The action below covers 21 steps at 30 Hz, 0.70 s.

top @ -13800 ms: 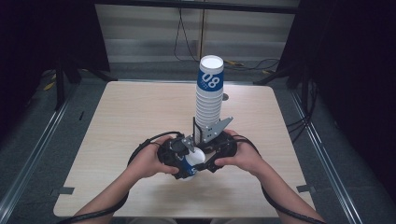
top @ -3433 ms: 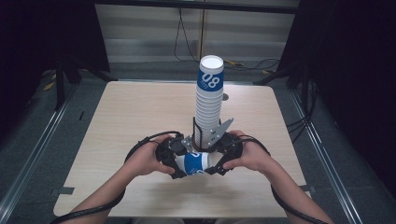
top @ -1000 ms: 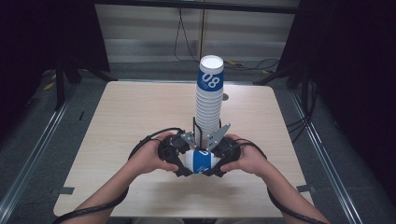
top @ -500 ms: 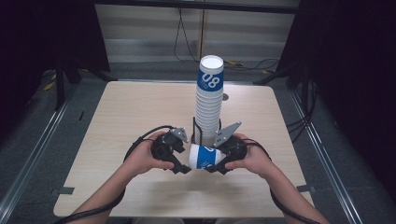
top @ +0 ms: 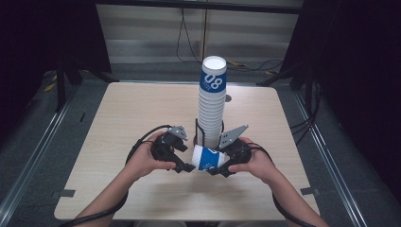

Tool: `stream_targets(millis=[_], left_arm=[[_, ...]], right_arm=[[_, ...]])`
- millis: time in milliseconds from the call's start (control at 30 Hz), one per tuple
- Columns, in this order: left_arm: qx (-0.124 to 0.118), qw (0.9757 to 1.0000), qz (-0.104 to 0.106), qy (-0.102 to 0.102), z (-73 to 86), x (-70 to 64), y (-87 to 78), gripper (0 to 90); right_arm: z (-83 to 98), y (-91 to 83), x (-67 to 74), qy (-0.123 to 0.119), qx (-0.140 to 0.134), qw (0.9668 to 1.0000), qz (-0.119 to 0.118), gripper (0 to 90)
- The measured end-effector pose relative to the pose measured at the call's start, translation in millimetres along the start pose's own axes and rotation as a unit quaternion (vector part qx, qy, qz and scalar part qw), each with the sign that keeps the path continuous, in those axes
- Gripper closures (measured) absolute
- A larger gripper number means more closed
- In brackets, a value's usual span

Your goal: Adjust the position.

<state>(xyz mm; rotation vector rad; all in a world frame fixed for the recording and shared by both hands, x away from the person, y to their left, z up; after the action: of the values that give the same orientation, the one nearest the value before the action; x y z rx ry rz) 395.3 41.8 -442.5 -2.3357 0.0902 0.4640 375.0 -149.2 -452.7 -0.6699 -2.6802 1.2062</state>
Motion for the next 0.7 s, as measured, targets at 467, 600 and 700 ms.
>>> stream_targets(millis=[467, 600, 700], left_arm=[[-0.007, 0.9998, -0.004, 0.016, 0.2, 4.1, 5.7, 8.4], [-0.010, 0.9997, -0.006, 0.021, -0.8, 4.4, 6.5, 2.6], [-0.009, 0.9997, -0.003, 0.023, -1.1, 3.8, 6.2, 2.7]], right_arm=[[0.1, -0.6, 1.1, 0.003, -0.012, 0.9999, -0.001, 27.0], [-1.5, -1.5, 2.2, -0.003, -0.016, 0.9999, -0.002, 27.0], [-2.7, -1.7, 2.9, -0.005, -0.017, 0.9998, -0.001, 27.0]])
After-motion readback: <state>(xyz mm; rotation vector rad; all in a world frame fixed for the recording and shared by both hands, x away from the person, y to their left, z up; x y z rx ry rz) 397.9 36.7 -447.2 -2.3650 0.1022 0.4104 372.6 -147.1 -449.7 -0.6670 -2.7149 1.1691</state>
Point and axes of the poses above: each handheld gripper's, and its own axes: y roughly forward along the jaws, z roughly out of its underside, x roughly to its left, the point moved 4 cm from there along y, roughly forward along the jaws, and after that the axes turned 13 degrees about z, right-handed, at the moved point
